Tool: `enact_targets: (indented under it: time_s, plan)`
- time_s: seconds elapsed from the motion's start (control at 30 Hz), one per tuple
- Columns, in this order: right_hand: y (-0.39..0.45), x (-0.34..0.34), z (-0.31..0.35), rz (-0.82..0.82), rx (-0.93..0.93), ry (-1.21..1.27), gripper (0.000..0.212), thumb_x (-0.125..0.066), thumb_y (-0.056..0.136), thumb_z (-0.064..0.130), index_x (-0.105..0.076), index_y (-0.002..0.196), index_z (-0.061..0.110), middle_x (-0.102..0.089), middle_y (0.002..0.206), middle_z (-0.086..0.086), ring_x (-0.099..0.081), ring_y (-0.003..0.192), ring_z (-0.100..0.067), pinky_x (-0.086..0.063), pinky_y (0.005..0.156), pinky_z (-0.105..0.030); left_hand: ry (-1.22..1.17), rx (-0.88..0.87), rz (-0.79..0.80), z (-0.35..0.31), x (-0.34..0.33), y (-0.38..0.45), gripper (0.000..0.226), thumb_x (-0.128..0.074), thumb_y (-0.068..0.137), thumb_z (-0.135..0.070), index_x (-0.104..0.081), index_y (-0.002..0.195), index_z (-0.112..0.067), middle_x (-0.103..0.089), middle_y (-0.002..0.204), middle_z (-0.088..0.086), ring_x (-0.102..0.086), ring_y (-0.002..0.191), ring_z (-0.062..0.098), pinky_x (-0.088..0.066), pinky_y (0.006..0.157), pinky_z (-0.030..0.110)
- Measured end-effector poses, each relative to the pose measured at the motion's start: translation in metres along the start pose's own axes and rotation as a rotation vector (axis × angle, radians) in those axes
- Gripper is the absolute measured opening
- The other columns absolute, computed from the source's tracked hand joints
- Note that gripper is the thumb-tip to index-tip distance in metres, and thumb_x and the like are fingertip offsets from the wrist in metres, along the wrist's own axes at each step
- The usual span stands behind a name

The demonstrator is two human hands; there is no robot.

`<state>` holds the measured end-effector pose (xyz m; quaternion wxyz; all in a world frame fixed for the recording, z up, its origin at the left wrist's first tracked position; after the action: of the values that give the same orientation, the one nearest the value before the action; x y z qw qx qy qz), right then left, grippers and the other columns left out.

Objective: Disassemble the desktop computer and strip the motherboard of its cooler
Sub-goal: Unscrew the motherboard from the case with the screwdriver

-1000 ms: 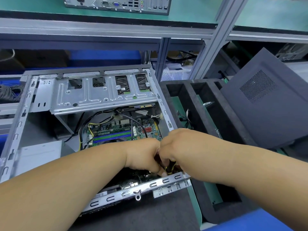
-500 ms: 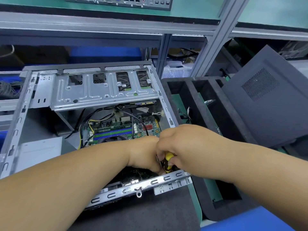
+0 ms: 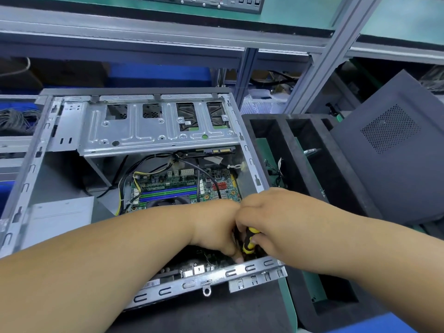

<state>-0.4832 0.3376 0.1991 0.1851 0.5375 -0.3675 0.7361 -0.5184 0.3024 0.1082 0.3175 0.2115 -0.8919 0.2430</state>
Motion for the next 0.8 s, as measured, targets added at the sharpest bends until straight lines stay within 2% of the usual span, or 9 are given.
enact_targets:
  time_s: [0.1,0.2,0.27,0.4,0.53,0.8]
  plan:
    - [0.001,0.000,-0.003,0.024,0.016,0.011,0.017,-0.053,0.093,0.028,-0.058,0.110,0.028,-0.054,0.107,0.013,-0.050,0.101,-0.016,-0.036,0.096,-0.029,0.106,-0.087,-0.045,-0.003,0.014,-0.001,0.029,-0.074,0.073,-0.014,-0.061,0.098,-0.020,-0.051,0.085,-0.011,-0.047,0.074,0.005,-0.037,0.061,0.004]
    - [0.005,-0.007,-0.003,0.110,0.055,-0.047,0.019,-0.049,0.097,0.029,-0.056,0.115,0.027,-0.053,0.107,0.010,-0.050,0.104,-0.017,-0.032,0.099,-0.030,0.271,-0.117,-0.048,0.002,0.018,0.000,0.026,-0.064,0.076,-0.011,-0.062,0.102,-0.017,-0.055,0.101,0.000,-0.053,0.094,0.016,-0.044,0.081,0.025]
    - [0.008,-0.010,-0.003,0.145,0.062,-0.064,0.020,-0.047,0.099,0.030,-0.054,0.117,0.027,-0.052,0.109,0.009,-0.049,0.106,-0.016,-0.028,0.102,-0.029,0.354,-0.101,-0.023,0.009,0.016,0.001,0.030,-0.062,0.079,-0.012,-0.062,0.108,-0.018,-0.055,0.106,0.000,-0.052,0.102,0.020,-0.045,0.086,0.032]
    - [0.010,-0.010,-0.007,0.187,0.051,-0.081,0.026,-0.043,0.101,0.033,-0.052,0.125,0.034,-0.051,0.120,0.014,-0.044,0.117,-0.014,-0.023,0.105,-0.027,0.396,-0.086,-0.011,0.015,0.016,0.001,0.030,-0.061,0.079,-0.014,-0.062,0.109,-0.020,-0.055,0.106,-0.001,-0.052,0.103,0.021,-0.047,0.087,0.035]
    - [0.010,-0.003,-0.011,0.161,0.033,-0.067,0.029,-0.043,0.101,0.036,-0.050,0.129,0.038,-0.049,0.124,0.018,-0.038,0.122,-0.007,-0.017,0.106,-0.022,0.398,-0.076,-0.007,0.017,0.016,0.001,0.028,-0.060,0.080,-0.015,-0.062,0.107,-0.021,-0.055,0.107,-0.002,-0.052,0.103,0.021,-0.049,0.086,0.037]
    - [0.016,-0.009,-0.002,0.192,0.056,-0.126,0.029,-0.040,0.103,0.031,-0.050,0.129,0.035,-0.051,0.125,0.013,-0.043,0.120,-0.014,-0.021,0.105,-0.027,0.406,-0.058,0.012,0.017,0.015,0.000,0.027,-0.059,0.082,-0.015,-0.061,0.108,-0.020,-0.056,0.109,-0.001,-0.055,0.102,0.023,-0.050,0.085,0.038]
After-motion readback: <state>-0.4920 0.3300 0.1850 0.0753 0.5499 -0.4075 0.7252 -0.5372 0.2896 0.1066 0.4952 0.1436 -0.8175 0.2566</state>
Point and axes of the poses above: each hand's wrist, its own y-axis towards the middle knuckle, its own x-axis out of the back of the hand, z = x × y, the point moved 8 cm from there along y, towards the middle knuckle
